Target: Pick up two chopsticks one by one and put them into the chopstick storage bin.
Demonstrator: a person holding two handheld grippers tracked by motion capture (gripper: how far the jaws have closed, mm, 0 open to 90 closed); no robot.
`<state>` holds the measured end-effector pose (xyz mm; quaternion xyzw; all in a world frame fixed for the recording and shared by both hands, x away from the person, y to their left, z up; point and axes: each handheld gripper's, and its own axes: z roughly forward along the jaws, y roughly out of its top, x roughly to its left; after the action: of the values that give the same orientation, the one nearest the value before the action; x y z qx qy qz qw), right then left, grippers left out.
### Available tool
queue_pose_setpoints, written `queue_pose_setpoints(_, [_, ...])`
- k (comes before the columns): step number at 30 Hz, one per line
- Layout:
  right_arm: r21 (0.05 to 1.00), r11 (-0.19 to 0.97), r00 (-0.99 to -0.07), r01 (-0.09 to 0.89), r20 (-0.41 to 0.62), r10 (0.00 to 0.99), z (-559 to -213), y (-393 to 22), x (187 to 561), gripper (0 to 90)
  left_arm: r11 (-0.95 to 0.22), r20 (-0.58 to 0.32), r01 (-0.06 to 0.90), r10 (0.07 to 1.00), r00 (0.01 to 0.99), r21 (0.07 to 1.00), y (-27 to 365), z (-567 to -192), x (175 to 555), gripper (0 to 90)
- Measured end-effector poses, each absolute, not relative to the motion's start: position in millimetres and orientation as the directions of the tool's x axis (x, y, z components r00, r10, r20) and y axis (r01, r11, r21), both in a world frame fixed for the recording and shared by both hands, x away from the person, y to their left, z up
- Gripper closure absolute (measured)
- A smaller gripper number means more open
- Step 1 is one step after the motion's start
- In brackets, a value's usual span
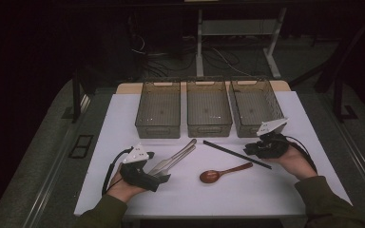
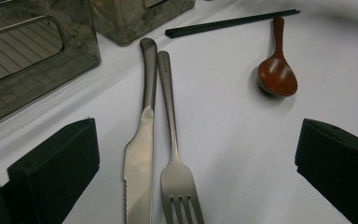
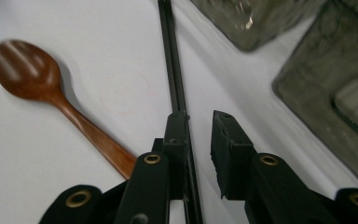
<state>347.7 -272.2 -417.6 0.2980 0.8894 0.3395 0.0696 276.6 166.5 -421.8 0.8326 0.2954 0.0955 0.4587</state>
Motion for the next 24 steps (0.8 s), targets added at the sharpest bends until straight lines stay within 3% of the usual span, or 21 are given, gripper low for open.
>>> queue_pose_setpoints(24, [0.599, 0.621, -0.808, 0.506, 0.077, 0.584, -432, -277, 346, 82.2, -0.4, -0.115, 0.406, 0.58, 0.806, 0.822, 167, -422, 277, 0.0])
